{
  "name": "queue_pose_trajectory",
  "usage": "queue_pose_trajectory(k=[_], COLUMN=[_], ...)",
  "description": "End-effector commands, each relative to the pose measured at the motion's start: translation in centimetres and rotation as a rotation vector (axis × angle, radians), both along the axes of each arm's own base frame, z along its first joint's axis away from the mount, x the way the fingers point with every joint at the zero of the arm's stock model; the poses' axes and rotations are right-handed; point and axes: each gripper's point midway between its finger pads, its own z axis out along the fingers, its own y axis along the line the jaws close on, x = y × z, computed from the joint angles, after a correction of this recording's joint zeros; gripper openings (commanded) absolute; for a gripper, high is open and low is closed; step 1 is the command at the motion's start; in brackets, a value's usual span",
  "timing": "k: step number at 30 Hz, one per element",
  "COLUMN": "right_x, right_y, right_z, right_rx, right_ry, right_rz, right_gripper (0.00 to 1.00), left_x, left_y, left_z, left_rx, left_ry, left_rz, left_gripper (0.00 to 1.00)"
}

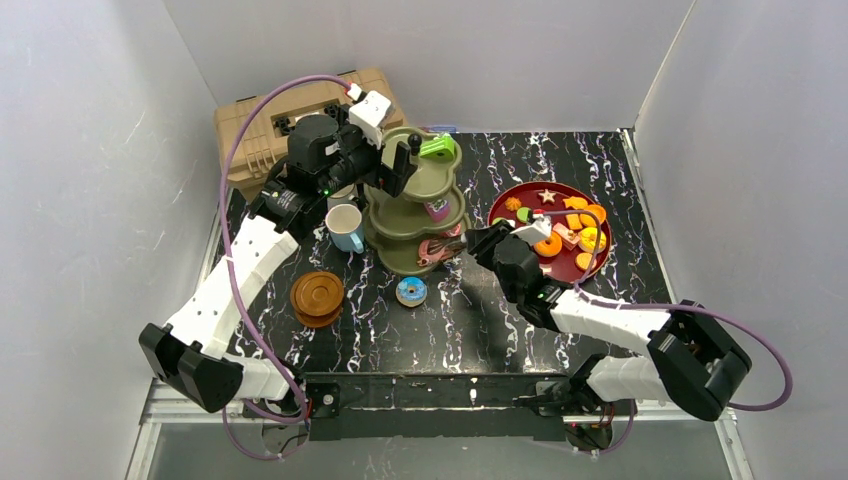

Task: Serve the afternoon tea
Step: Place the desert on the desert table.

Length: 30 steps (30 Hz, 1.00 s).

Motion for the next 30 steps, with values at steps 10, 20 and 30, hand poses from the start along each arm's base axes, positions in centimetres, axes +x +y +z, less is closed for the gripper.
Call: queue_pose_trajectory(k=[10,20,30], right_x=[0.5,0.4,-0.3], right_y=[-0.6,-0.8,-3.6], right_z=[5.1,5.6,6.9], right_rx=[0.018,0.0,-0.024], right_ry=[-0.092,-0.101,-0.11], right_rz=[-0.052,-0.046,-0.085], right_gripper=[0.58,0.58,0.28], left_x=[-0.7,-0.6,-0.5], left_y=[0.8,0.8,0.9], left_z=[2.3,2.7,2.8], left_rx=[-0.029,-0.033,-0.036], left_ry=[-0.041,-0.046,-0.052], left_rz=[0.001,0.003,0.007], left_gripper=[0.98,0.98,0.98])
